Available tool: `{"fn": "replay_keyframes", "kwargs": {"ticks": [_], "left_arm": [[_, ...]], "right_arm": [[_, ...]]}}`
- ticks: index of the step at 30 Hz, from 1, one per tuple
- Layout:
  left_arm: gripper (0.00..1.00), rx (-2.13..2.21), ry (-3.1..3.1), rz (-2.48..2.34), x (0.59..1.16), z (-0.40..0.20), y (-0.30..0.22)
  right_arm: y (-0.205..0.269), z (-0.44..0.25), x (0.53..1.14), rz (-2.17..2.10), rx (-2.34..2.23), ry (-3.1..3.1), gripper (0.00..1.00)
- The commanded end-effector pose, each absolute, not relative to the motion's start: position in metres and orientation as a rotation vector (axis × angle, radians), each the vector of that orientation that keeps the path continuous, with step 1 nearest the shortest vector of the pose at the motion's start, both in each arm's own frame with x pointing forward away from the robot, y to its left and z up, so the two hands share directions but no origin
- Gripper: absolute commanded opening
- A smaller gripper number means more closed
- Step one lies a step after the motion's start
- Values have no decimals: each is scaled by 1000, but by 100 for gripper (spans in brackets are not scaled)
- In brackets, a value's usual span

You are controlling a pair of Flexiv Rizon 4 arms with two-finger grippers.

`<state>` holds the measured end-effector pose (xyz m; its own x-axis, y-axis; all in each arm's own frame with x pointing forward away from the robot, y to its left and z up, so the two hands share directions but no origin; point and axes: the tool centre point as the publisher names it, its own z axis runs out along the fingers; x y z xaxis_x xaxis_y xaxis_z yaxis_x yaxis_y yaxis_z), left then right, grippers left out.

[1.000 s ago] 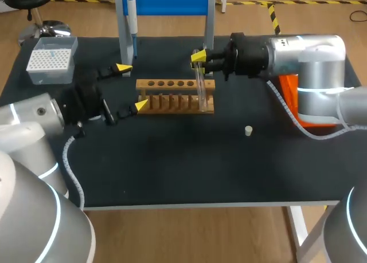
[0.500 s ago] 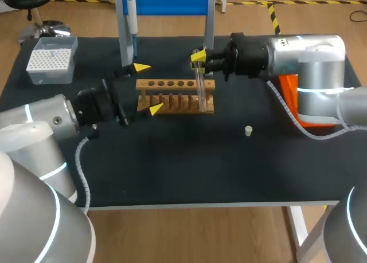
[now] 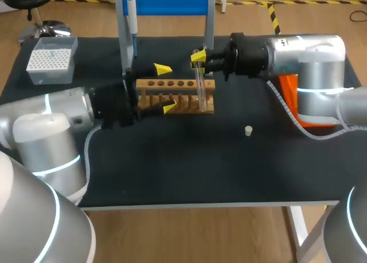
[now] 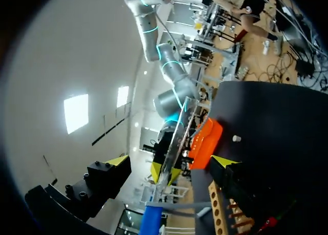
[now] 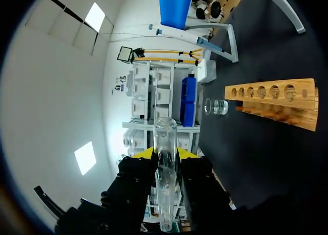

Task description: Invert the test tube, pick up the pipette, mount the tip to pipette, aspirate from beaker and dispense into the tube, eject the tip, return the pipette, and cap with the stopper.

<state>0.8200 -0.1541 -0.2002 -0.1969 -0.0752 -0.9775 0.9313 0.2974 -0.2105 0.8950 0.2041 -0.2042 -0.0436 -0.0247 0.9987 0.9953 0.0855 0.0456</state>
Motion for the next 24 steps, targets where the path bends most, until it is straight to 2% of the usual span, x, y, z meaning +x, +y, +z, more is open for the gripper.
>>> {"fn": "replay_keyframes", "kwargs": {"ticks": [1,24], "left_arm": [[100,1005,1401,-1021,831,-201,-165],[100,1115,1255,-1001,821,-197,-200]], "right_arm": [[203,-203,895,-1186,-1108,-1267,0],[203,-203,895,-1186,-1108,-1267,0]]}}
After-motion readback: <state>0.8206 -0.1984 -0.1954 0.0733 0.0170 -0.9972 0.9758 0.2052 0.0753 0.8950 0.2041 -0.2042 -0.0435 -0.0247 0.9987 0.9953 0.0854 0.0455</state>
